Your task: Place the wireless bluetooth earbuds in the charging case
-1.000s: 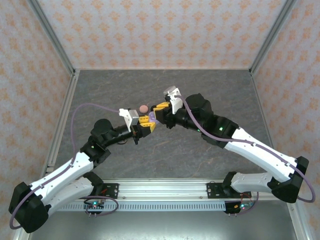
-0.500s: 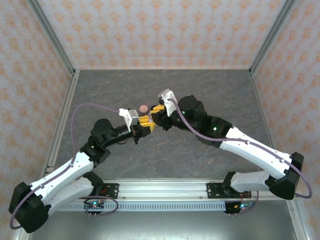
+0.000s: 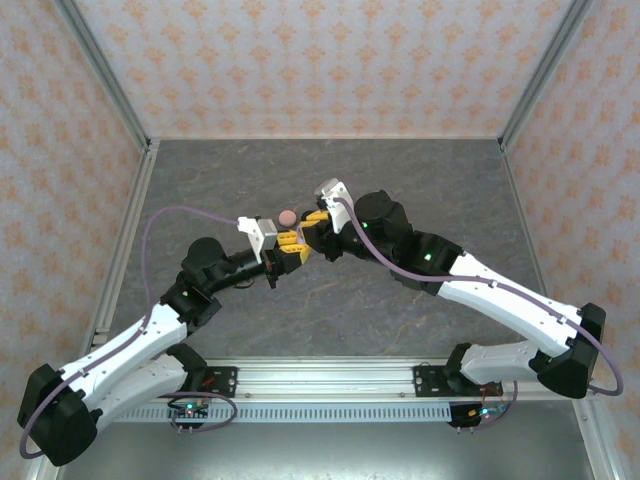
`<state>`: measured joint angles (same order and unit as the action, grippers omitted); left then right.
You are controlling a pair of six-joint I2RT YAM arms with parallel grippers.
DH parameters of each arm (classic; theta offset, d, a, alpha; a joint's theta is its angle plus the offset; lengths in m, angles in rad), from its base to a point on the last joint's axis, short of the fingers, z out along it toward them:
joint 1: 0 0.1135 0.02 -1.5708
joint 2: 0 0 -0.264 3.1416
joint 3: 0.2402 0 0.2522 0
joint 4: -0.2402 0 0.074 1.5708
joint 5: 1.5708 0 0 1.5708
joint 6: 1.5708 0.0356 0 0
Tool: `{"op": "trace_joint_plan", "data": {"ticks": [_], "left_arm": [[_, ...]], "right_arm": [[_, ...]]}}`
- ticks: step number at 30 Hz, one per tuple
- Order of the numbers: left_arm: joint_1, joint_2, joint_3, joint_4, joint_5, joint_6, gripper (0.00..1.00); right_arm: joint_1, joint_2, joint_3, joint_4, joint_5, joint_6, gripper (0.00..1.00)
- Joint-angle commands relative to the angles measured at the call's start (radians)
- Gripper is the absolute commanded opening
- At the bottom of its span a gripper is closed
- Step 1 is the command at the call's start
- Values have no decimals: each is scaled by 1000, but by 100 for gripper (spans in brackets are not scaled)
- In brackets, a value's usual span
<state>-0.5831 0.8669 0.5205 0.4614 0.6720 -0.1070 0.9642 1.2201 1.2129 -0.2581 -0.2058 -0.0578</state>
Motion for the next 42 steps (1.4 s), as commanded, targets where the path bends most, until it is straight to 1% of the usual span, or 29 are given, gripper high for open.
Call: {"op": "trace_joint_plan", "data": {"ticks": [1, 6, 15, 42], "left_arm": [[-14, -2, 26, 44, 6, -3, 0], [-15, 1, 26, 51, -29, -27, 0], [-18, 12, 30, 75, -42, -73, 0], [-23, 18, 44, 88, -61, -108, 0]], "right_arm": [[7, -12, -12, 4, 19, -10, 23], [7, -31, -3, 18, 49, -16, 23], [7, -31, -1, 58, 85, -27, 23], [7, -9, -35, 86, 32, 10, 22]]}}
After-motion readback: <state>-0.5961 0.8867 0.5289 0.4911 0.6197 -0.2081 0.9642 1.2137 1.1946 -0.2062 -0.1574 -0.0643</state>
